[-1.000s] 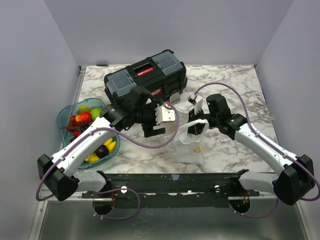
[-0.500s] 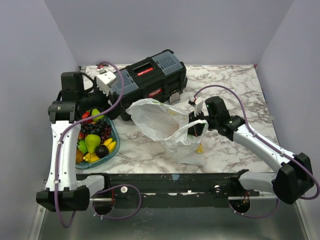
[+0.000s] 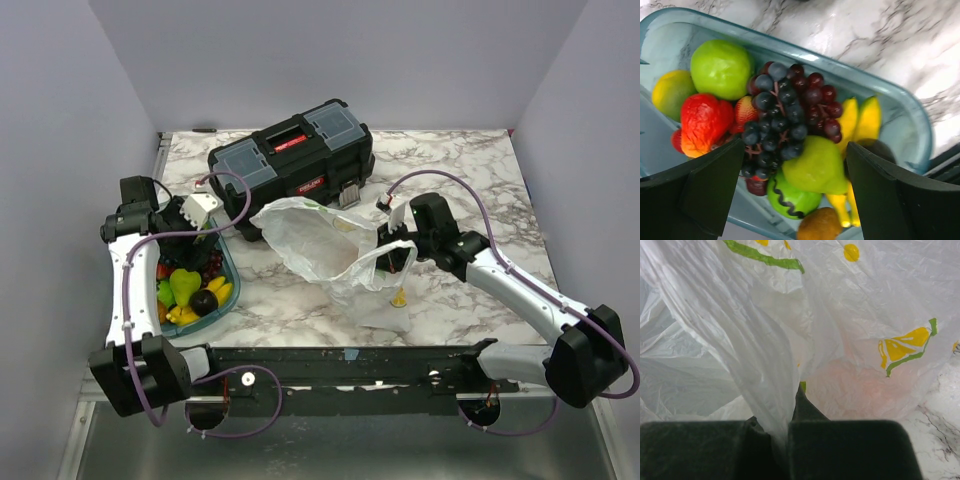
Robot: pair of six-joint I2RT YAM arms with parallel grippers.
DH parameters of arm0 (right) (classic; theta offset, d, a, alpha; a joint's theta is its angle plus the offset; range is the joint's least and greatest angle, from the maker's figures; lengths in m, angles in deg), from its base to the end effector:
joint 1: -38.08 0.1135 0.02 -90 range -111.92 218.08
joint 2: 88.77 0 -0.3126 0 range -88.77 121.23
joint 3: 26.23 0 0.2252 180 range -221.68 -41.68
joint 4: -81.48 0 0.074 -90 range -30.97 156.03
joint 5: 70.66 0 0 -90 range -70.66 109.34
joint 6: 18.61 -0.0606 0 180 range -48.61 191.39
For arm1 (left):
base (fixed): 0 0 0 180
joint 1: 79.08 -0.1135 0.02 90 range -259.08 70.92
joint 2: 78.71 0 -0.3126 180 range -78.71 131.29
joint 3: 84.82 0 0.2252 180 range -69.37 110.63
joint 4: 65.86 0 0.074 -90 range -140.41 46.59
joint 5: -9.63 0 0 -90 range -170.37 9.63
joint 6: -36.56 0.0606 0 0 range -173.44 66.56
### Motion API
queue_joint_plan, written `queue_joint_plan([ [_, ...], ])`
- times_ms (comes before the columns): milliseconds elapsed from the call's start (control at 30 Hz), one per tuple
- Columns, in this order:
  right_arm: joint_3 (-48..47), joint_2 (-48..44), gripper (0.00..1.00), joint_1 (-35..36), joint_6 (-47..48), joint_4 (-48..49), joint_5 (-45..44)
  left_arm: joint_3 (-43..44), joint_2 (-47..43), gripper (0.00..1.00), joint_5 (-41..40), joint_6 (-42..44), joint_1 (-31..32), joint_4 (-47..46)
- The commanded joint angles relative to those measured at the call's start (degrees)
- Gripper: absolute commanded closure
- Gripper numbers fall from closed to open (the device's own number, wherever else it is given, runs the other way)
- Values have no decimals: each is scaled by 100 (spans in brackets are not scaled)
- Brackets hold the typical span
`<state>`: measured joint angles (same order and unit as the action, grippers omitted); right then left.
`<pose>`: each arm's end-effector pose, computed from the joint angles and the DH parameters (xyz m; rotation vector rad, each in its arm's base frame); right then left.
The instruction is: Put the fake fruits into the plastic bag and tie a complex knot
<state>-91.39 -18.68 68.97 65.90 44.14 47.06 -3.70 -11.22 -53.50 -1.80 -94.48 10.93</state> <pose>0.1849 0.1435 0.3022 -0.7673 2.2373 0.8759 0.1779 0.0206 0.3411 0.9112 2.3272 -0.1681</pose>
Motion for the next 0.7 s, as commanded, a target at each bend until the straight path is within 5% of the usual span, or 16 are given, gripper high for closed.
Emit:
queue_joint_plan([
  [0, 93, 32, 99, -31, 110, 89, -10, -193, 401, 15, -765, 960, -29, -657],
  [267, 119, 71, 99, -31, 113, 88, 23, -362, 1238, 16, -1351, 1030, -17, -1031],
  [400, 101, 126, 99, -31, 161, 88, 29, -357, 1594, 25, -1588, 765, -17, -1449],
  [533, 87, 171, 99, -31, 189, 86, 44, -165, 1747, 46, -1422, 575, -16, -1277],
  [667, 101, 157, 99, -33, 207, 80, 14, 72, 1591, 79, -1166, 494, -41, -871],
])
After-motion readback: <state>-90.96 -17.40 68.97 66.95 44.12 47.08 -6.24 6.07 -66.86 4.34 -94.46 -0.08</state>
